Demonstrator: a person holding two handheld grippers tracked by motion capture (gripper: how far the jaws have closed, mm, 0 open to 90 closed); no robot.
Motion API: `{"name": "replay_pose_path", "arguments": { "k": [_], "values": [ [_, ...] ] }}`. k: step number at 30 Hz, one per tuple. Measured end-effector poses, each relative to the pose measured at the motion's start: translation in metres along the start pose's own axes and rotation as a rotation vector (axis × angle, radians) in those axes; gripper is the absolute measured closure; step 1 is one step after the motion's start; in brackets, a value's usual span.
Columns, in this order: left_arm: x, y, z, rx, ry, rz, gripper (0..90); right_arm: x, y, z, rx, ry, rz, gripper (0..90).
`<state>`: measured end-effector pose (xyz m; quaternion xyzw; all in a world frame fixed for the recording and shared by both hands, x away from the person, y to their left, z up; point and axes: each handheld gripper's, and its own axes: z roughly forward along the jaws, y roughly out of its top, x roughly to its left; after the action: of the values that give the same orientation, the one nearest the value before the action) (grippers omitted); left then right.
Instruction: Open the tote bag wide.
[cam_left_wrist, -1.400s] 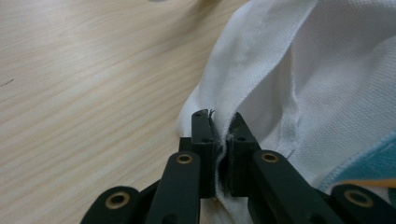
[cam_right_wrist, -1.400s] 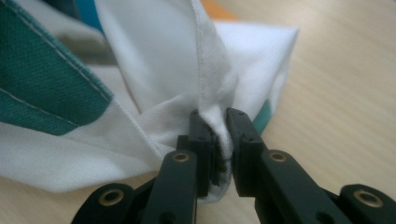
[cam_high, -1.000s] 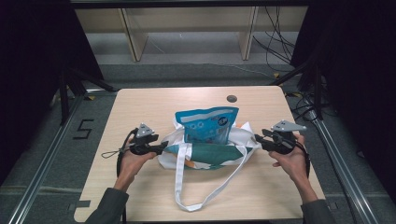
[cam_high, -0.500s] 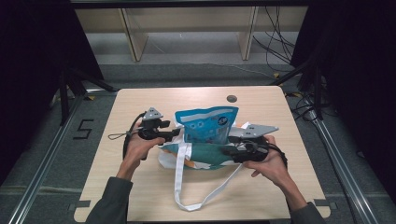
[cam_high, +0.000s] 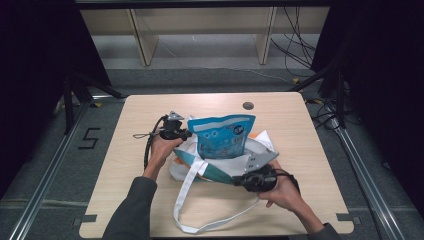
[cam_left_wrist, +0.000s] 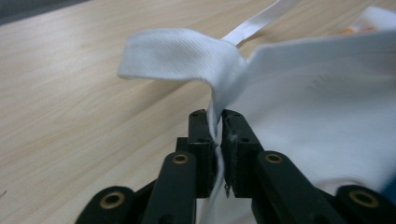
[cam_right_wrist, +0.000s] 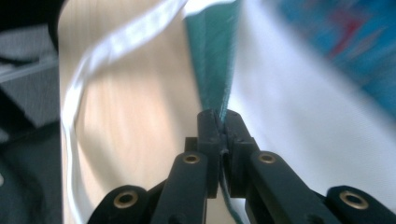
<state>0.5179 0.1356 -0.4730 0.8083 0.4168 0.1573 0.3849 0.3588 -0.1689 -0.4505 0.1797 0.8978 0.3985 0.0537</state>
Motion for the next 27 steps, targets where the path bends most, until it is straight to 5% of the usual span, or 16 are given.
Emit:
{"name": "replay_pose_path", "arguments": {
  "k": [5, 9, 12, 13, 14, 16, 17, 18, 19, 21, 22, 23, 24, 25, 26, 27],
  "values": [
    [0.001, -0.011, 0.029, 0.063, 0.005, -0.044, 81.4, 0.018, -0.021, 0.047, 0.159, -0.035, -0.046, 87.8],
    [0.000, -0.013, 0.030, 0.057, 0.017, -0.068, 75.4, 0.016, -0.023, 0.049, 0.154, -0.013, -0.036, 87.7],
    [0.001, -0.009, 0.002, 0.017, 0.024, -0.062, 64.0, 0.015, -0.020, 0.041, 0.132, 0.005, -0.007, 78.0],
    [0.002, -0.009, -0.009, -0.004, 0.017, -0.082, 53.4, 0.013, -0.014, 0.027, 0.078, 0.006, 0.026, 66.7],
    [0.000, -0.009, -0.015, -0.034, 0.029, -0.108, 47.8, 0.011, -0.010, 0.016, 0.031, -0.002, 0.034, 64.9],
    [-0.004, -0.010, -0.032, -0.090, -0.016, -0.144, 46.3, 0.005, -0.001, -0.011, -0.077, -0.024, 0.077, 60.0],
    [-0.004, -0.010, -0.032, -0.090, -0.016, -0.144, 46.3, 0.005, -0.001, -0.011, -0.077, -0.024, 0.077, 60.0],
    [-0.015, -0.012, -0.051, -0.116, -0.018, -0.097, 46.0, -0.004, 0.007, -0.041, -0.157, -0.085, 0.103, 58.2],
    [-0.015, -0.012, -0.051, -0.116, -0.018, -0.097, 45.5, -0.004, 0.007, -0.041, -0.157, -0.085, 0.103, 58.2],
    [-0.024, -0.012, -0.062, -0.126, -0.023, -0.063, 44.0, -0.019, 0.012, -0.062, -0.222, -0.196, 0.103, 57.4],
    [-0.028, -0.010, -0.068, -0.147, -0.060, -0.099, 39.7, -0.028, 0.012, -0.071, -0.220, -0.245, 0.152, 57.2],
    [-0.028, -0.010, -0.068, -0.147, -0.060, -0.099, 39.1, -0.028, 0.012, -0.071, -0.220, -0.245, 0.152, 57.2],
    [-0.023, -0.005, -0.070, -0.141, -0.068, -0.107, 39.4, -0.040, 0.011, -0.070, -0.223, -0.309, 0.179, 56.3],
    [-0.023, -0.005, -0.070, -0.141, -0.068, -0.107, 39.7, -0.046, 0.011, -0.068, -0.202, -0.321, 0.196, 56.0],
    [-0.013, -0.001, -0.065, -0.075, -0.026, -0.108, 39.4, -0.052, 0.010, -0.063, -0.212, -0.360, 0.192, 55.8],
    [-0.013, -0.001, -0.065, -0.075, -0.026, -0.108, 38.4, -0.057, 0.010, -0.060, -0.188, -0.369, 0.208, 55.8]
  ]
}}
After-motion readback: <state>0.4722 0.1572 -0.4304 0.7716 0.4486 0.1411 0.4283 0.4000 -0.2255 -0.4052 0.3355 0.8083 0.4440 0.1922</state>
